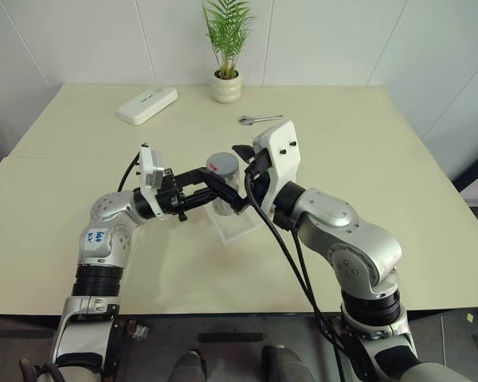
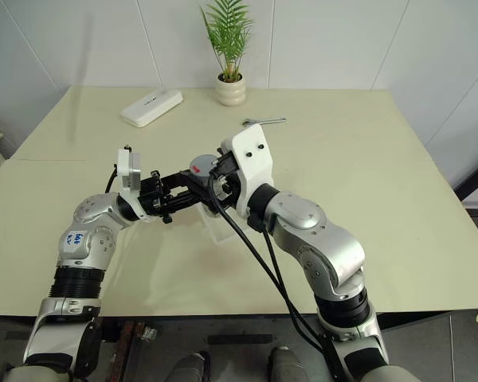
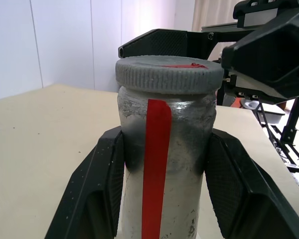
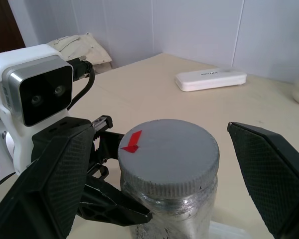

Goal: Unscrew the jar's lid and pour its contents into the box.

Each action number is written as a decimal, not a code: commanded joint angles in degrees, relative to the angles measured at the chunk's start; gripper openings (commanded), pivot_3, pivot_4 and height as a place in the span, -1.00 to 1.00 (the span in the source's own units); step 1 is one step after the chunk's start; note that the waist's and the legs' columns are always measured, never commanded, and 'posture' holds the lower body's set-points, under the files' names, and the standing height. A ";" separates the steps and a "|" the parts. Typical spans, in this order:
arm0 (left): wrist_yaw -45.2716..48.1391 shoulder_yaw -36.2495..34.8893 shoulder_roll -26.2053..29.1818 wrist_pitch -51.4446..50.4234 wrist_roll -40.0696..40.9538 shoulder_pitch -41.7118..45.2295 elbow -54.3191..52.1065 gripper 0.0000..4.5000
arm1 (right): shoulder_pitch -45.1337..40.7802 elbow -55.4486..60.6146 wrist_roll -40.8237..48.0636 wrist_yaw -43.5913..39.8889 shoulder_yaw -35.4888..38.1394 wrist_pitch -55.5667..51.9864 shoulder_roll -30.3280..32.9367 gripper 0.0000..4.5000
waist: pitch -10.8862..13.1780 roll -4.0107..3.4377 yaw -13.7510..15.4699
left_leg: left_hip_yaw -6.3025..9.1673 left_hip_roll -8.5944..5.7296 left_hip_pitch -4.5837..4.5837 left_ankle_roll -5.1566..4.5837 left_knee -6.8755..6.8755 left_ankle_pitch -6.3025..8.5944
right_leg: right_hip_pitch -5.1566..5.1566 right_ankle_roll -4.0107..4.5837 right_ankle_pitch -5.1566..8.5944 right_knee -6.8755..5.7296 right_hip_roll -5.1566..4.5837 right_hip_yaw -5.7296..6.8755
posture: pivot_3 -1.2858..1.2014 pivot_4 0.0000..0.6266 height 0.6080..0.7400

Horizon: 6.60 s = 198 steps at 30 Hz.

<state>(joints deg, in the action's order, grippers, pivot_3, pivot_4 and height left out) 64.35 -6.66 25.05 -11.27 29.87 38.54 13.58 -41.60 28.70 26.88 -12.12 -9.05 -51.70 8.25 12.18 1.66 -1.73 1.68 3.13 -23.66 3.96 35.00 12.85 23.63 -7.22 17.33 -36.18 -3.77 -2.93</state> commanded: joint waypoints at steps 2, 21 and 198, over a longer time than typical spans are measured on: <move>0.00 -0.34 0.89 -0.12 0.51 0.45 -2.95 -0.14 | -1.08 0.56 -0.50 -0.97 -0.53 1.34 -0.41 1.00 | 0.00 0.00 0.00 | 0.00 0.00 0.00 0.00 0.00 0.00 | 0.00 0.00 0.00 0.00 0.00 0.00 | 0.03 -0.52 1.00; 0.54 -0.26 1.58 -0.58 0.46 -0.43 -3.66 -0.14 | -2.96 0.48 0.11 -3.50 0.86 0.84 -0.45 0.30 | 0.00 0.00 -0.01 | 0.00 0.01 0.00 0.00 -0.01 0.00 | 0.00 0.00 0.00 0.01 0.01 0.00 | 0.03 -0.52 1.00; 17.56 4.18 8.64 -6.03 3.97 2.25 -6.66 -0.14 | -15.84 -17.38 4.20 -38.55 -2.93 10.14 12.89 1.00 | 0.05 -0.07 -0.03 | -0.60 0.41 0.15 -0.13 0.13 0.13 | 0.15 0.07 0.00 -0.12 0.38 -0.46 | 0.03 -0.52 1.00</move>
<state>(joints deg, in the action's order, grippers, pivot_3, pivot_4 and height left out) 81.78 -2.13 33.77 -17.53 33.09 40.97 9.40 -56.66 10.62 31.46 -50.58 -13.20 -42.51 20.79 12.23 1.59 -1.76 1.08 3.53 -23.51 3.84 35.13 12.98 23.78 -7.15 17.33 -36.31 -3.39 -3.39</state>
